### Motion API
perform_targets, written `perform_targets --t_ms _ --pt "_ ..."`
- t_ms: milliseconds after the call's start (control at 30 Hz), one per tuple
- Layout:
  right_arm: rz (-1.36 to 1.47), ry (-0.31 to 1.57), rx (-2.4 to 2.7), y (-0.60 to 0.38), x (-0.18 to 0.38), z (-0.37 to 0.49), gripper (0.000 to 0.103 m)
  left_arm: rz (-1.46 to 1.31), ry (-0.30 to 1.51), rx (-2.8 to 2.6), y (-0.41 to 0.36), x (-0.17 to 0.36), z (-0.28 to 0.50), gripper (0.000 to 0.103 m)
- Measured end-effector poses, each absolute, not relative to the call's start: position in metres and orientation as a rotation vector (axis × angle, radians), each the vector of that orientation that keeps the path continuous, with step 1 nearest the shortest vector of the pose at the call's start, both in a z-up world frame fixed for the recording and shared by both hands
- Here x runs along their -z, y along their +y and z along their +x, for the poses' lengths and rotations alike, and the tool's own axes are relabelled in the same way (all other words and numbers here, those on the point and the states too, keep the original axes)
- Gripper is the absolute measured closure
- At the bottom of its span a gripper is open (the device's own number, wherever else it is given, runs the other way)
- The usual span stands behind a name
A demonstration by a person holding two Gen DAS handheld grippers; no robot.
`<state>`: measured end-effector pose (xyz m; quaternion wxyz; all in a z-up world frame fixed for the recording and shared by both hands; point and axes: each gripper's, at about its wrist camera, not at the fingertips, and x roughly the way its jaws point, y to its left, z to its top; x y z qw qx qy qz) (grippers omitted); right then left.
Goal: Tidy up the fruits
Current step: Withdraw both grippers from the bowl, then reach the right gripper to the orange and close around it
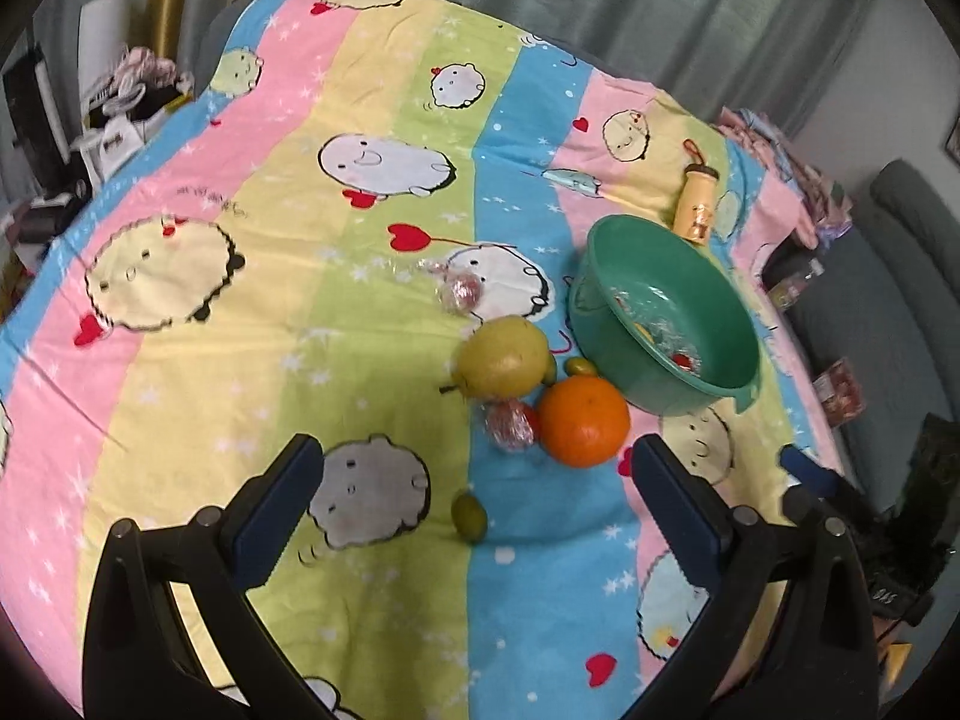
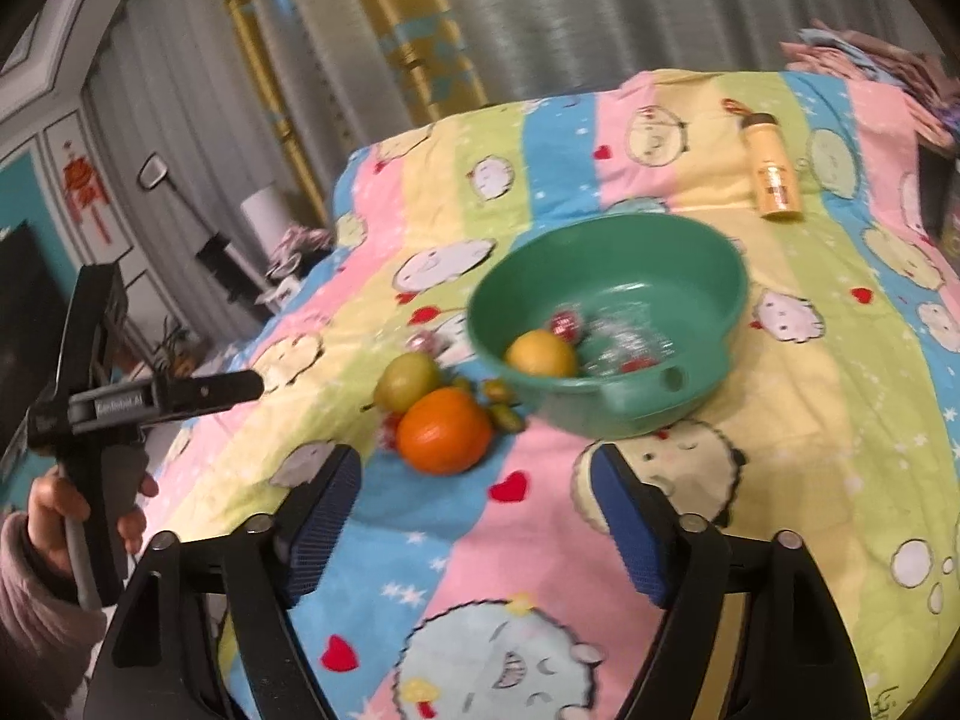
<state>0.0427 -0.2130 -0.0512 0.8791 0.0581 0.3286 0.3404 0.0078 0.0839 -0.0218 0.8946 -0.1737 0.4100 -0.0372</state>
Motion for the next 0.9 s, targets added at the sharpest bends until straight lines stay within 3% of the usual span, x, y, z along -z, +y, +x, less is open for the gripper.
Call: perform_targets --t_ms 900 --pt "0.011 0.819 -0.723 -0.158 0.088 0.056 0.023 -0.384 0.853 0.400 0.061 0.058 0.009 0.000"
